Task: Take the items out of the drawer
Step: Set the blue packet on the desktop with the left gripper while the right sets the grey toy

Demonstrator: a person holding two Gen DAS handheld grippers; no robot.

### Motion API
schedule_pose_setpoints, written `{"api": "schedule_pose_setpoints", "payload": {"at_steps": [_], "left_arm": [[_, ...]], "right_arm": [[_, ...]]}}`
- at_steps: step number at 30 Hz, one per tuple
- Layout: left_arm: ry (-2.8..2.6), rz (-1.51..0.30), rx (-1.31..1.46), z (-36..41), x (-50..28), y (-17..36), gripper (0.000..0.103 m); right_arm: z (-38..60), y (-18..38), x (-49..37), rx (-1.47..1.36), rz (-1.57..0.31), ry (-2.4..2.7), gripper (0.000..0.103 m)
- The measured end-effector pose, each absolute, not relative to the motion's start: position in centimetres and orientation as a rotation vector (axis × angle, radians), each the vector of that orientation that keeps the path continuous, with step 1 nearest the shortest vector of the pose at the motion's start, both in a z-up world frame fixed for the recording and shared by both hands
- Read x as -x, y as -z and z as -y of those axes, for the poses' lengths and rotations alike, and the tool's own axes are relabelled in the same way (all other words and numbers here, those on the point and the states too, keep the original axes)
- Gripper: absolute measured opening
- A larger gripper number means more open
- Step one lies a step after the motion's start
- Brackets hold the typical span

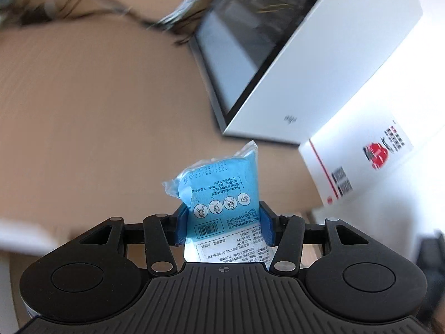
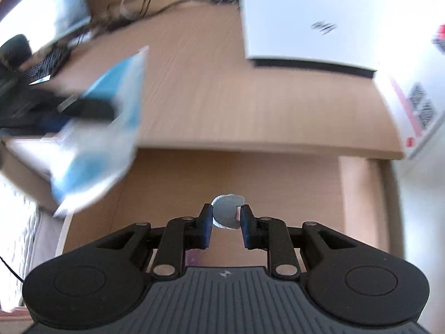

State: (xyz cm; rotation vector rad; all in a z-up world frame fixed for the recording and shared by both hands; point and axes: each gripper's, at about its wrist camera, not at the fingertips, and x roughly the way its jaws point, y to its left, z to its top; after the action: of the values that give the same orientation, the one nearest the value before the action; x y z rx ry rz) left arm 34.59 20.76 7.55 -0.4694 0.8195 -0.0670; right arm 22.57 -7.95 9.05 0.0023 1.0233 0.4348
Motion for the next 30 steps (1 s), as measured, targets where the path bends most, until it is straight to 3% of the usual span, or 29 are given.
{"api": "schedule_pose_setpoints", "payload": {"at_steps": [4, 7, 11, 16, 21, 30], "left_arm": [[0.04, -0.734, 0.331, -19.2, -39.9, -6.2, 0.056], [0.022, -0.835, 0.138, -17.4, -43.4, -3.9, 0.058], [-0.018, -0.827, 0.204, -17.9, -44.4, -3.2, 0.058], [-0.037, -0.667, 0.369, -19.9, -41.8, -6.1, 0.056], [-0.032, -0.649, 0.449, -21.3, -36.7, -7.6, 0.056], [-0.044, -0.946, 0.448, -22.2, -29.6, -3.0, 0.056]], "right_arm": [[8.8, -9.4, -22.0, -0.031, -0.975, -0.381, 0.021], [9.1, -9.1, -21.3, -0.048, -0.969, -0.349, 0.021], [10.2, -8.8, -20.7, -0.039, -0.967, -0.309, 0.021], [11.6, -8.6, -21.0, -0.077, -0.97, -0.282, 0.021], [11.5, -9.7, -22.5, -0.103, -0.926, -0.307, 0.021], [8.2, -11.2, -31.1, -0.107, -0.75, -0.376, 0.022]]}}
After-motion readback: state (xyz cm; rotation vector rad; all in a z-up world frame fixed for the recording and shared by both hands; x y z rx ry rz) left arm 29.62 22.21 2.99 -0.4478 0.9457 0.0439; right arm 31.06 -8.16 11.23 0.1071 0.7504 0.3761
